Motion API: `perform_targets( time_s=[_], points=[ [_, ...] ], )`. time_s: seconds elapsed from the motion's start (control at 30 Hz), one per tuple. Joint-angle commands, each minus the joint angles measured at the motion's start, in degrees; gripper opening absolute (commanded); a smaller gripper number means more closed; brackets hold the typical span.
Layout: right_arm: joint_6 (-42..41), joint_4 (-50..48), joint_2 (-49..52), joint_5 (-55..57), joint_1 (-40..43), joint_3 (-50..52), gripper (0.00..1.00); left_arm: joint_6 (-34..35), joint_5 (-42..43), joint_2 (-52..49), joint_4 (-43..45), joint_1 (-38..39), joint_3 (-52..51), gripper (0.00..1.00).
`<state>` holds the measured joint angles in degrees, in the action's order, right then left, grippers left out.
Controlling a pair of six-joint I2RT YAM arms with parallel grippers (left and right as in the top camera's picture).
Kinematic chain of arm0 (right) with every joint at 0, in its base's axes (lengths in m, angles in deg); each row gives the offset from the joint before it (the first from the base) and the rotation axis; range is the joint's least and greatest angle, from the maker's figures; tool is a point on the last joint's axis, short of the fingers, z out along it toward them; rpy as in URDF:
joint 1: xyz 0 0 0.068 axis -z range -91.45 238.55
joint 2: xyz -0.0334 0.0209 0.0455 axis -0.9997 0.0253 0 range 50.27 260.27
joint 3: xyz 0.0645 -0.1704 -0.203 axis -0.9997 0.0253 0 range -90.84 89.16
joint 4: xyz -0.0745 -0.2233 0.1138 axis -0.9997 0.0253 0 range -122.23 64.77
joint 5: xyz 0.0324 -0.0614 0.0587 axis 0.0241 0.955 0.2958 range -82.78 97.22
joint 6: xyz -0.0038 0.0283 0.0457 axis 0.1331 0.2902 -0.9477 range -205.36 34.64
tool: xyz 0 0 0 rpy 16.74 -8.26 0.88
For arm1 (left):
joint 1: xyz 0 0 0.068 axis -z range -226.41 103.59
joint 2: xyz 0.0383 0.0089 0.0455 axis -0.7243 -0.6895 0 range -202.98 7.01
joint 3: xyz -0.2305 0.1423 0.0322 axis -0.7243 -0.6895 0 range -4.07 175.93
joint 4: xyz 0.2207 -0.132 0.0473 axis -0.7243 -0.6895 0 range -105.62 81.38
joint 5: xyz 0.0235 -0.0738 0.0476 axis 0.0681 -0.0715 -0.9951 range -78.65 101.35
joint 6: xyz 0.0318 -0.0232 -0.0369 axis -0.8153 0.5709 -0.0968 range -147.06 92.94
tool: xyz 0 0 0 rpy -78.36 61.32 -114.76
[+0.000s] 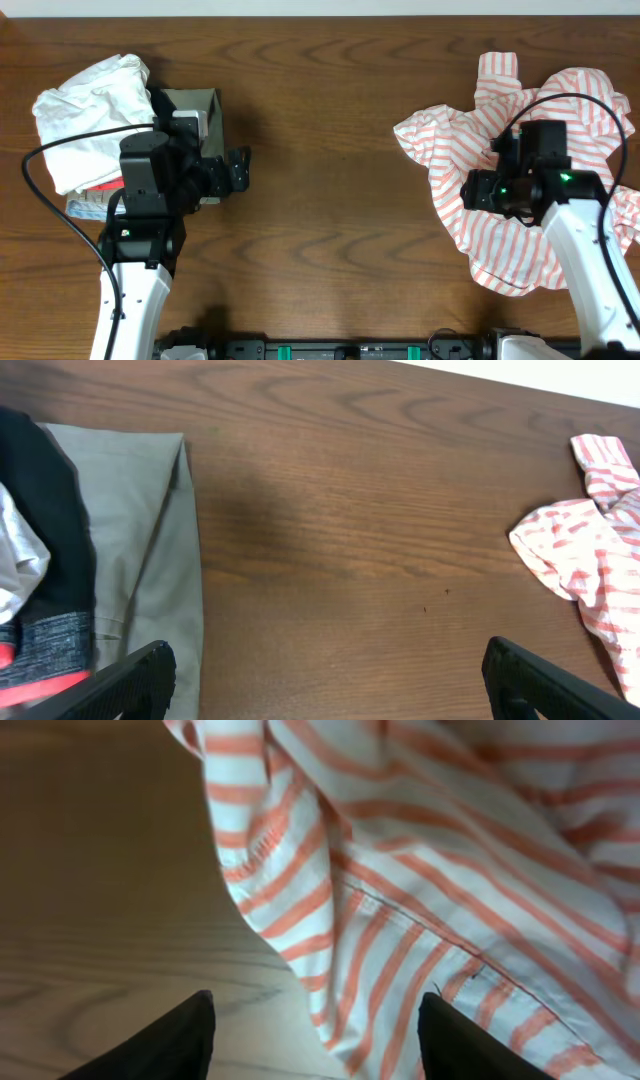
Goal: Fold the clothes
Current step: 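Lift the striped shirt with the right gripper and drag it toward center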
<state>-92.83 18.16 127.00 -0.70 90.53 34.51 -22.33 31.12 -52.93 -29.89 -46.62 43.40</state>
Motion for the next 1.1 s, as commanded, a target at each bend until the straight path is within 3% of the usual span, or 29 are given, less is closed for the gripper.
perform_targets(
  time_s=[0.0, 0.2, 0.47, 0.5, 0.57, 0.63, 0.67, 0.7, 0.83, 1.07],
  points=[
    [0.7, -0.1, 3.7, 3.7, -0.9, 1.1, 0.65, 0.5, 1.0, -0.3, -0.5, 0.2, 1.2, 0.98],
    [4.0, -4.2, 12.5, 0.5, -2.5, 2.1, 0.68, 0.5, 1.0, -0.3, -0.5, 0.2, 1.2, 0.98],
    [3.2, -8.4, 22.0, 5.0, -6.2, 2.1, 0.68, 0.5, 1.0, -0.3, -0.5, 0.2, 1.2, 0.98],
    [3.2, -9.1, 22.7, 4.9, -6.4, 2.1, 0.66, 0.5, 1.0, -0.3, -0.4, 0.2, 1.2, 0.98],
    [2.1, -11.0, 24.1, 4.8, -6.9, 2.1, 0.51, 0.5, 1.0, -0.3, -0.4, 0.2, 1.2, 0.98],
    [1.9, -12.6, 24.5, 3.5, -7.7, 2.1, 0.18, 0.5, 1.0, -0.3, -0.4, 0.2, 1.2, 0.98],
    [1.9, -13.4, 24.5, 2.6, -8.2, 2.1, 0.06, 0.5, 1.0, -0.3, -0.4, 0.2, 1.2, 0.98],
    [2.0, -13.8, 24.3, 1.2, -8.9, 1.9, 0.01, 0.5, 1.0, -0.3, -0.4, 0.2, 1.2, 0.98],
    [3.3, -13.6, 21.9, -3.4, -12.8, -1.5, 0.01, 0.5, 1.0, -0.3, -0.4, 0.2, 1.2, 0.98],
    [3.4, -15.8, 16.5, -7.3, -23.1, -16.6, 0.01, 0.5, 1.0, -0.3, 0.0, 0.2, 1.2, 0.98]
  ],
)
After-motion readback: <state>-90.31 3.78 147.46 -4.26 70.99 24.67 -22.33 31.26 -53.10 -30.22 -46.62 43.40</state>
